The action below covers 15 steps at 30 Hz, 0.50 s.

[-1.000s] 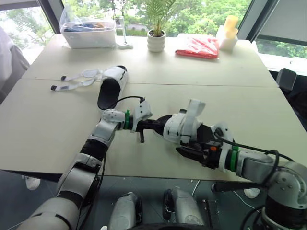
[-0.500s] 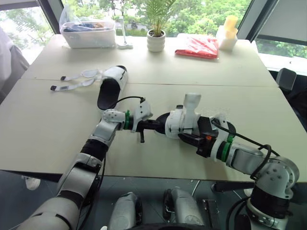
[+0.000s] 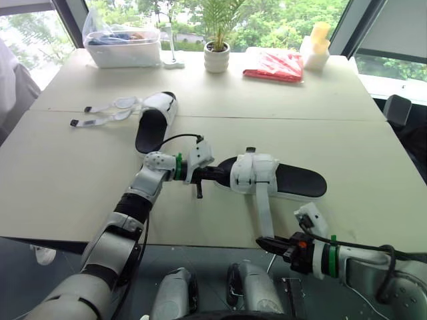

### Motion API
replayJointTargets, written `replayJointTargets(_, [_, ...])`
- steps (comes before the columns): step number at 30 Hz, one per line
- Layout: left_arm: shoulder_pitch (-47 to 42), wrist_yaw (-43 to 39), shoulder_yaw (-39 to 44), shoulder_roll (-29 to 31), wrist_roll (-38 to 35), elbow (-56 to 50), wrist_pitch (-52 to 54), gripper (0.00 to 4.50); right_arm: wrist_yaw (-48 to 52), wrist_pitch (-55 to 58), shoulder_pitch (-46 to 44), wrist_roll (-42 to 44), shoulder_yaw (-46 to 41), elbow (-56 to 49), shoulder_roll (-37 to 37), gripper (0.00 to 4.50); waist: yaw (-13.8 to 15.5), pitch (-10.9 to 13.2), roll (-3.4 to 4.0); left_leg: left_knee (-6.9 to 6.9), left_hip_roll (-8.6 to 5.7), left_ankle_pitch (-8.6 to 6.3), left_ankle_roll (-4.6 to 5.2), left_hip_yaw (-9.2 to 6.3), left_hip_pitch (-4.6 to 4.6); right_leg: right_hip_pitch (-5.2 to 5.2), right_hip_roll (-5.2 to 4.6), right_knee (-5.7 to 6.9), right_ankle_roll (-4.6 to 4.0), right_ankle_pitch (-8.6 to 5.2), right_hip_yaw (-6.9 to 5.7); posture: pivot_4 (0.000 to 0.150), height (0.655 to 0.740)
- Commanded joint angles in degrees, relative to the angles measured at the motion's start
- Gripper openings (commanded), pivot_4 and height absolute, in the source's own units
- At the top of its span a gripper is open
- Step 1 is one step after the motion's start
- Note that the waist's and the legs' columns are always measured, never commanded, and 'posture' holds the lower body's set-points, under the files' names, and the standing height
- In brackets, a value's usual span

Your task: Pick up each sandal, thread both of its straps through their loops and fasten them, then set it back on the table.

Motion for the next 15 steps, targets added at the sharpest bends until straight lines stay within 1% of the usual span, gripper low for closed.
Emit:
replayJointTargets(1, [-0.3,-0.4,-1.0,-0.1,1.3,1.3,0.1,0.0,1.9,-3.1,1.5,6.1,-3.1,-6.1,-2.6,0.06,0.1,0.0,0.0,0.0,0.0,0.0,0.0,0.0,0.0,0.0,0.0,0.0,0.0,0.0,0.0,0.15,0.7288])
replayJointTargets(3, [-0.5,-0.5,-1.0,-0.1,1.4,1.6,-0.1,0.0,2.3,-5.0,1.8,10.1,-5.0,-8.0,-4.8,0.06,0.2,0.0,-0.03,0.0,0.0,-0.01,0.01,0.0,-0.01,0.0,-0.01,-0.02,0.0,0.0,0.0,0.15,0.7288])
replayJointTargets(4, [-0.8,-0.5,-1.0,-0.2,1.5,2.0,-0.2,0.0,1.9,-6.1,0.9,13.5,-6.3,-8.0,-6.5,0.06,0.1,0.0,-0.04,0.0,0.0,-0.01,0.01,0.0,0.0,0.0,0.0,-0.02,0.0,0.0,0.0,0.15,0.7288])
replayJointTargets(6, [-1.3,-0.6,-1.0,-0.5,1.6,2.9,-0.6,0.0,1.5,-8.5,-3.0,21.0,-8.2,-6.8,-11.2,0.06,0.1,0.0,-0.05,0.01,-0.01,-0.01,0.02,0.0,0.01,0.01,-0.01,-0.02,0.0,0.0,0.01,0.15,0.7288])
replayJointTargets(8, [-1.7,-0.6,-0.9,-0.7,1.7,3.6,-1.0,0.0,-0.9,-10.1,-7.3,25.2,-7.9,-3.8,-14.7,0.06,0.0,0.1,-0.09,0.01,0.0,-0.14,0.25,-0.01,0.01,0.01,-0.01,-0.04,0.0,0.0,0.0,0.15,0.7288])
replayJointTargets(11, [-1.9,-0.6,-0.8,-0.9,1.8,4.3,-1.6,0.0,-4.4,-10.9,-15.3,26.8,-4.7,3.2,-17.7,0.06,0.3,0.1,-0.12,-0.02,0.0,-0.12,0.21,-0.03,0.0,0.0,-0.01,-0.04,-0.01,0.0,-0.01,0.15,0.7288])
replayJointTargets(15, [-1.5,-0.3,-0.5,-0.9,1.8,4.1,-1.8,0.0,-5.9,-9.7,-27.4,24.7,1.2,13.9,-18.8,0.06,0.5,0.1,-0.13,0.0,0.0,-0.02,0.04,0.0,-0.02,-0.01,-0.01,-0.07,-0.02,0.01,-0.01,0.15,0.7288])
